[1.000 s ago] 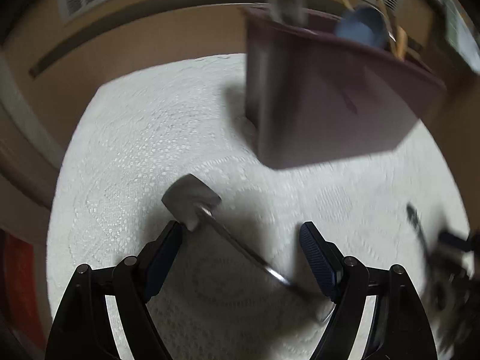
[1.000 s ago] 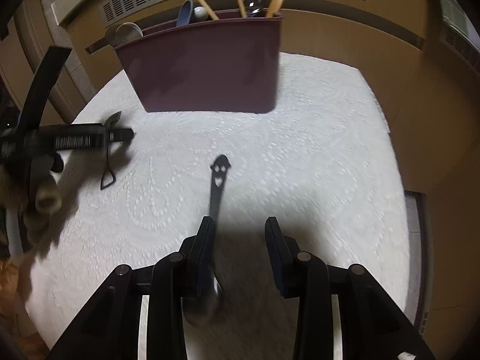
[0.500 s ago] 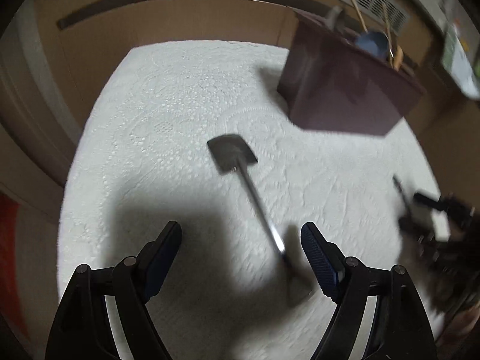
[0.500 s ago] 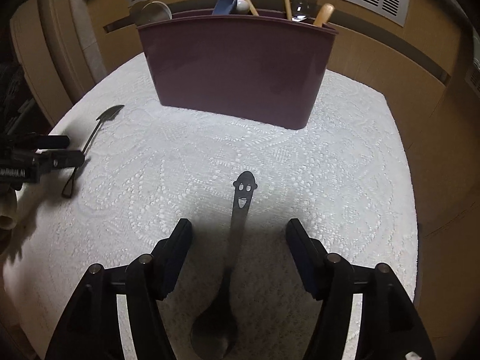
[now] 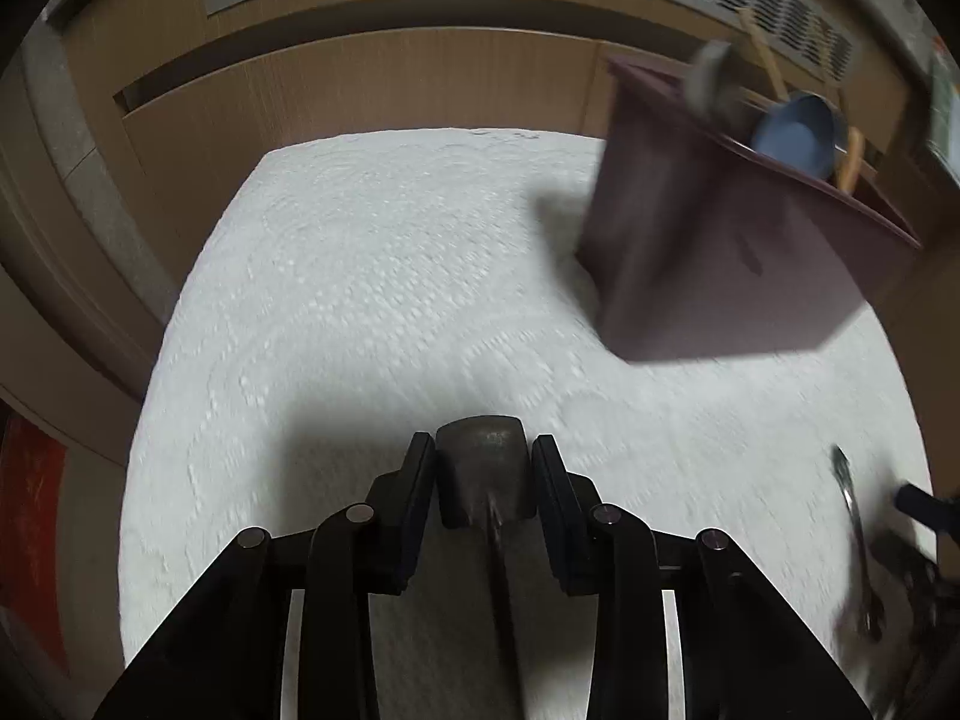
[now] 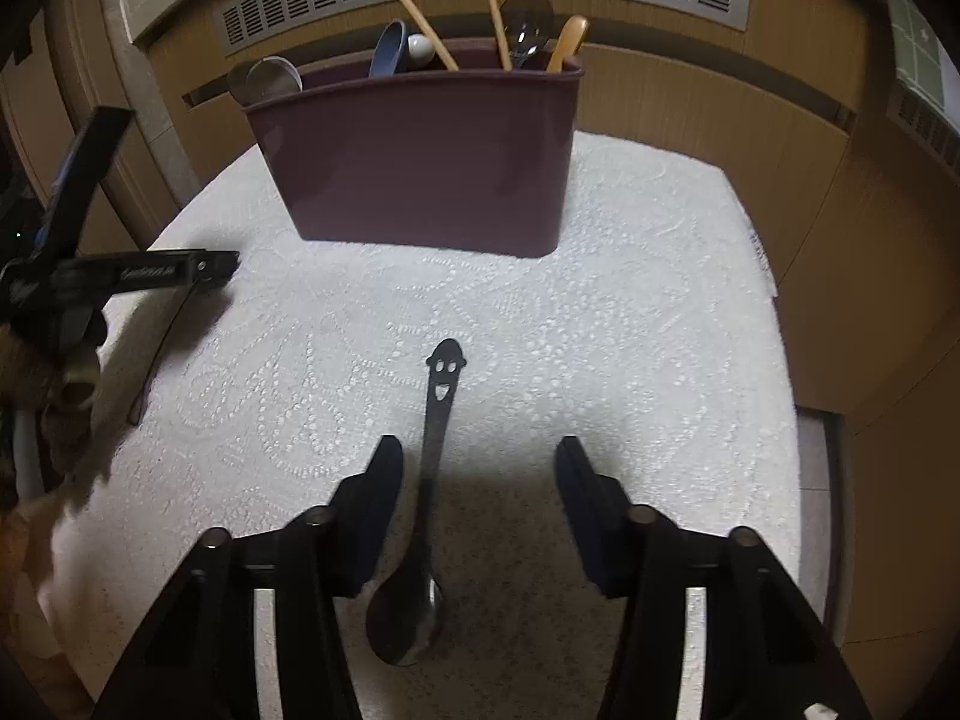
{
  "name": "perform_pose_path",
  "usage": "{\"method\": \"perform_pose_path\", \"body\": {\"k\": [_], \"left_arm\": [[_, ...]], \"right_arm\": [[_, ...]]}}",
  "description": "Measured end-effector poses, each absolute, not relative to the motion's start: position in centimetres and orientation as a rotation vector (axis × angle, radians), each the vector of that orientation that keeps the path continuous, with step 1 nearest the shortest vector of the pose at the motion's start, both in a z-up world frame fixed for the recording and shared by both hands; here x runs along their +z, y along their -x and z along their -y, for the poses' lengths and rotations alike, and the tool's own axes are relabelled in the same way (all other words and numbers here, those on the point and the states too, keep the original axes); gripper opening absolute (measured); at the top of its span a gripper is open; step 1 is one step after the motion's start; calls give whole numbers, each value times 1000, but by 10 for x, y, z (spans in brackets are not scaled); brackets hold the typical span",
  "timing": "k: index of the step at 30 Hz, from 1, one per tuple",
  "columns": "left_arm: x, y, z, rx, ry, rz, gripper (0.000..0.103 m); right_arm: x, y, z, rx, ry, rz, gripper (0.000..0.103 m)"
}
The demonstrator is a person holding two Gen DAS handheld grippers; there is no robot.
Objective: Organize utensils
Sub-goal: 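Lift the shovel spoon with the left tool while the right lifts the black spoon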
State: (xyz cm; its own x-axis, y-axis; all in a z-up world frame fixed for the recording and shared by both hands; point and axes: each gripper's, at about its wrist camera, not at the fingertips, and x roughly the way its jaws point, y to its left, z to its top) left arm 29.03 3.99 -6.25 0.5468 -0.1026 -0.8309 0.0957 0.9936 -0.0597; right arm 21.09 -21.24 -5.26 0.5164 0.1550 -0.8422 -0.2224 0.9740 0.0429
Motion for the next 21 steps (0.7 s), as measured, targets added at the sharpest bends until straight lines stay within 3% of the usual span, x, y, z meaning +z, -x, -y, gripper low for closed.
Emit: {"method": "perform_pose_path", "body": {"k": [7, 9, 10, 21], "left_arm": [[-54, -226, -31, -220, 38, -946, 34], [-50, -215, -33, -241, 70, -938, 34], [-48, -212, -36, -246, 84, -931, 34], [-6, -175, -42, -289, 119, -829, 33]], "right_arm": [[-66, -240, 179, 213, 161, -1036, 34], [-65, -241, 170, 216, 197, -1038, 15], [-65, -240, 167, 232, 207, -1045, 10], [-19, -194, 183, 231, 137, -948, 10]]}}
